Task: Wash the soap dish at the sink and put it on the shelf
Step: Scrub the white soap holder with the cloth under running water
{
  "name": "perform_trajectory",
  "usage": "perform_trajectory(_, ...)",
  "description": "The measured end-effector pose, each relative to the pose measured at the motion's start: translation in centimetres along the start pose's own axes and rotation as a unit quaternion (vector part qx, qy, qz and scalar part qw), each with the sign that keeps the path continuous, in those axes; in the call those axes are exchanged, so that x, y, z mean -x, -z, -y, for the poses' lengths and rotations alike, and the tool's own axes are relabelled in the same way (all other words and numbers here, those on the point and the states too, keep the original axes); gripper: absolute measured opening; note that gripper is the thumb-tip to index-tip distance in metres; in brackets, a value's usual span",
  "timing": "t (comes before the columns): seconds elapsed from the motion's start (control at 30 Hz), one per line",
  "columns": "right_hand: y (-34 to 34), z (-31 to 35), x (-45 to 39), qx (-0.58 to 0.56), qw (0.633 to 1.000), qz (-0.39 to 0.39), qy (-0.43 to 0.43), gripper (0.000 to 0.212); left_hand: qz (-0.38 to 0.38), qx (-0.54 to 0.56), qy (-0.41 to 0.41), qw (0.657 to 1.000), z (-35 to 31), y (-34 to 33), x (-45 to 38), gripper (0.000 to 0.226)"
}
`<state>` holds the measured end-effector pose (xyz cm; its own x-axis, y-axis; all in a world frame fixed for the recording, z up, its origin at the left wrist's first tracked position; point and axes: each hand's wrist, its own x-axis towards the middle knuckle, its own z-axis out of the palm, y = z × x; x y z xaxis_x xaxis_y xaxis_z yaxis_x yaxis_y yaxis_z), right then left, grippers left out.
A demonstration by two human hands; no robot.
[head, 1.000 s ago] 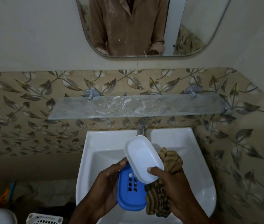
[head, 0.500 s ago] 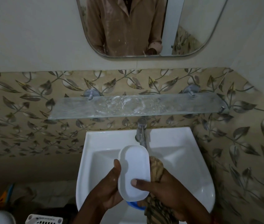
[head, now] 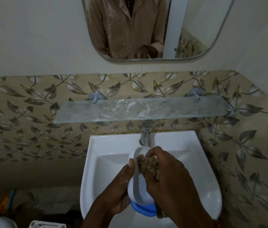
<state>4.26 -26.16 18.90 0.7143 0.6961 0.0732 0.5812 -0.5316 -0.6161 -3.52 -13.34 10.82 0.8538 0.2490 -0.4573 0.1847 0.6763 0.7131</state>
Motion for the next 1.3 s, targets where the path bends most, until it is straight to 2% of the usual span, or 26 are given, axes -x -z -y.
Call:
perform_trajectory(0.1,-0.8,0.8,0.4,-0.009,0.999,0.032,0.027,0.034,0.005,0.057,0.031,0.998,-1.2,-0.9,0.2,0.107)
perform_trajectory(0.23,-1.4,1.0,1.3,-0.044,0.991,0.089,0.094,0.027,0.045,0.072,0.062,0.994,-1.6,-0.3,0.1,0.092)
perform_trajectory(0.33,-1.4,1.0,0.6,-0.034,0.993,0.018,0.108,0.018,0.026,0.041,0.047,0.998,-1.3,-0.4,-0.1,0.084)
perform_trajectory(0.43,-1.4,1.2,-1.1,0.064,0.988,-0.111,0.083,0.008,0.044,0.017,0.015,0.999,-0.7,-0.8,0.1,0.054)
perform_trajectory(0.47,-1.4,1.7,-1.3,0.089,0.985,-0.137,0.064,0.010,0.045,0.011,0.003,0.999,-0.7,-1.0,0.3,0.052)
perform_trajectory(0.5,-1.7,2.1,-1.1,0.114,0.986,-0.124,0.020,0.017,0.033,0.012,-0.008,0.999,-0.7,-1.2,0.3,0.058)
perform_trajectory(0.57,-1.5,2.3,-0.3,0.122,0.989,0.009,-0.078,0.022,0.004,0.069,-0.011,0.998,-0.4,-1.0,0.0,0.081)
perform_trajectory(0.6,-1.4,1.6,0.2,0.106,0.988,0.079,-0.085,0.023,-0.006,0.093,-0.012,0.996,-0.4,-1.0,0.0,0.086)
perform_trajectory(0.67,0.1,0.5,0.7,0.019,0.976,0.211,-0.054,0.013,-0.001,0.086,-0.020,0.996,-0.8,-0.9,0.1,0.077)
perform_trajectory(0.7,0.1,1.5,0.7,-0.049,0.971,0.231,-0.025,0.008,-0.004,0.090,-0.018,0.996,-0.9,-0.9,0.0,0.074)
perform_trajectory(0.73,-0.2,1.8,0.3,-0.108,0.974,0.200,0.006,0.007,-0.013,0.091,-0.016,0.996,-0.9,-0.7,0.1,0.074)
perform_trajectory(0.77,-0.9,2.1,-0.3,-0.134,0.985,0.106,0.022,0.013,-0.022,0.097,-0.017,0.995,-0.7,-0.7,0.1,0.071)
perform_trajectory(0.8,-1.4,2.4,-0.9,-0.119,0.992,-0.048,0.018,0.021,-0.018,0.089,-0.024,0.996,-0.5,-0.8,0.2,0.066)
perform_trajectory(0.83,-1.5,3.0,-1.3,-0.087,0.982,-0.166,-0.002,0.026,0.001,0.074,-0.031,0.997,-0.1,-0.7,0.1,0.060)
perform_trajectory(0.87,-1.5,3.1,-1.6,-0.068,0.983,-0.171,0.014,0.025,0.015,0.056,-0.039,0.998,0.1,-0.9,0.3,0.053)
perform_trajectory(0.93,-1.3,2.8,-1.5,-0.008,0.996,-0.057,0.071,0.015,0.042,0.036,-0.045,0.997,0.4,-1.1,0.4,0.054)
perform_trajectory(1.0,-0.8,2.5,-0.7,0.062,0.997,-0.032,0.040,0.015,0.038,0.020,-0.058,0.997,0.6,-1.0,0.2,0.067)
perform_trajectory(1.07,-1.0,3.1,-0.5,0.152,0.987,-0.044,-0.018,0.020,0.008,0.040,-0.052,0.998,0.7,-0.8,-0.3,0.074)
perform_trajectory(1.1,-0.8,3.6,-0.2,0.182,0.983,-0.005,-0.033,0.023,-0.001,0.055,-0.041,0.998,0.7,-0.8,-0.3,0.074)
perform_trajectory(1.17,-1.0,3.2,0.3,0.187,0.982,0.017,0.007,0.030,-0.026,0.066,-0.017,0.997,0.7,-0.7,-0.3,0.079)
perform_trajectory(1.23,-0.5,2.5,1.0,0.152,0.986,0.061,0.001,0.029,-0.051,0.059,-0.010,0.997,0.7,-0.2,-0.5,0.082)
perform_trajectory(1.3,-0.9,2.3,1.5,0.128,0.985,0.115,-0.011,0.024,-0.037,0.055,-0.022,0.998,0.4,0.0,-0.6,0.083)
